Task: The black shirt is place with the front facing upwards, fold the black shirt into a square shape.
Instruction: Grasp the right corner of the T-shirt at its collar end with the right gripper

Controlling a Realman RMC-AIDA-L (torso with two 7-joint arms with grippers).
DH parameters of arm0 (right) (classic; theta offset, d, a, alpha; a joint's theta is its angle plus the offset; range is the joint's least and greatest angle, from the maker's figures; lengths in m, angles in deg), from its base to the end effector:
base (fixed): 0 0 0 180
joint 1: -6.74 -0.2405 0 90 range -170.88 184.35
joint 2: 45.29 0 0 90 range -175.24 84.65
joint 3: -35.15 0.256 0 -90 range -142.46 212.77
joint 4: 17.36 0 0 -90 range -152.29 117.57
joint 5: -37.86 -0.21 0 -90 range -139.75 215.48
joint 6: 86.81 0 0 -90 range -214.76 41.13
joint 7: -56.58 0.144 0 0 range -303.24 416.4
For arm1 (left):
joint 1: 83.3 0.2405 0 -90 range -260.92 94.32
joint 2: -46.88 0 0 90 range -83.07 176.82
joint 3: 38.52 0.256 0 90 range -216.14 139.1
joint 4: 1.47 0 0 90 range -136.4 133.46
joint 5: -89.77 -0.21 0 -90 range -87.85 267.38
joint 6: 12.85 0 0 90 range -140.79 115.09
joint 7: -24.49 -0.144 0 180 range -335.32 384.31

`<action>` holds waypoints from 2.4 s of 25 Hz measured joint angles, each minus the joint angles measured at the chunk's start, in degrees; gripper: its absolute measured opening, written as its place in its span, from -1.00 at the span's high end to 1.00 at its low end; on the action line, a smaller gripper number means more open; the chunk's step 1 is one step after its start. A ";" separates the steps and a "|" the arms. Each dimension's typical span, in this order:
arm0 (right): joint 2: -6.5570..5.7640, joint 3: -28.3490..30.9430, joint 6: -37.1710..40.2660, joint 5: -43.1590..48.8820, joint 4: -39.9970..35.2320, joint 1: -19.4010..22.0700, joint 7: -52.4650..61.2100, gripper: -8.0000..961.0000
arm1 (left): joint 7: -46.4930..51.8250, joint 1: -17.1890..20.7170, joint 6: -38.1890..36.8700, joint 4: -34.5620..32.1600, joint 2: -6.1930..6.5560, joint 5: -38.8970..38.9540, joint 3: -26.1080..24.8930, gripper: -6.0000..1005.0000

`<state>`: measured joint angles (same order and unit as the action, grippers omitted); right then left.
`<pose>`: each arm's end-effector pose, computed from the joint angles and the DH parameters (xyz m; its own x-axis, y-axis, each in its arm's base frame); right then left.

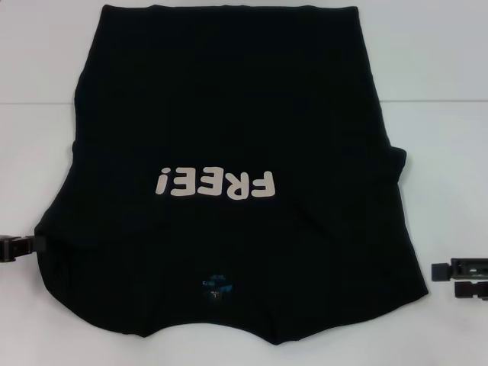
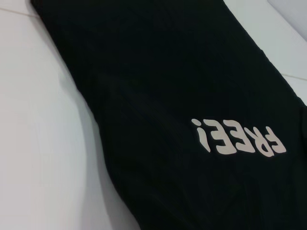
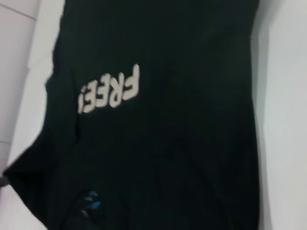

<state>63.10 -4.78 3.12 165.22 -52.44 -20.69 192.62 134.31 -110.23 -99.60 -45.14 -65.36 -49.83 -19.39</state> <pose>0.3378 0.3098 0.0558 0.0654 -0.9554 -0.2881 -0.9939 -0.0881 0.0665 -0.3659 0.3109 0.0895 0.4160 0.7866 0.4563 0.9088 -0.3422 -0.2387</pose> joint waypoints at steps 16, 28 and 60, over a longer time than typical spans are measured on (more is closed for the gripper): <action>1.84 -0.67 -5.64 6.24 4.82 -5.72 -0.14 -0.96 | -0.46 0.31 0.26 -0.01 -0.21 0.03 -0.24 0.98; 2.98 -0.45 -5.53 6.43 4.95 -7.36 -0.27 -0.96 | -0.99 0.37 0.56 -0.01 -0.33 0.03 -0.23 0.97; 5.03 2.92 -7.42 6.25 4.76 -7.82 -1.09 -0.39 | -1.98 0.48 1.06 0.17 -0.35 1.44 -0.32 0.97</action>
<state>68.13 -1.86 -4.30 171.47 -47.68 -28.52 191.52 132.33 -109.75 -98.54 -44.98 -65.71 -48.39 -19.71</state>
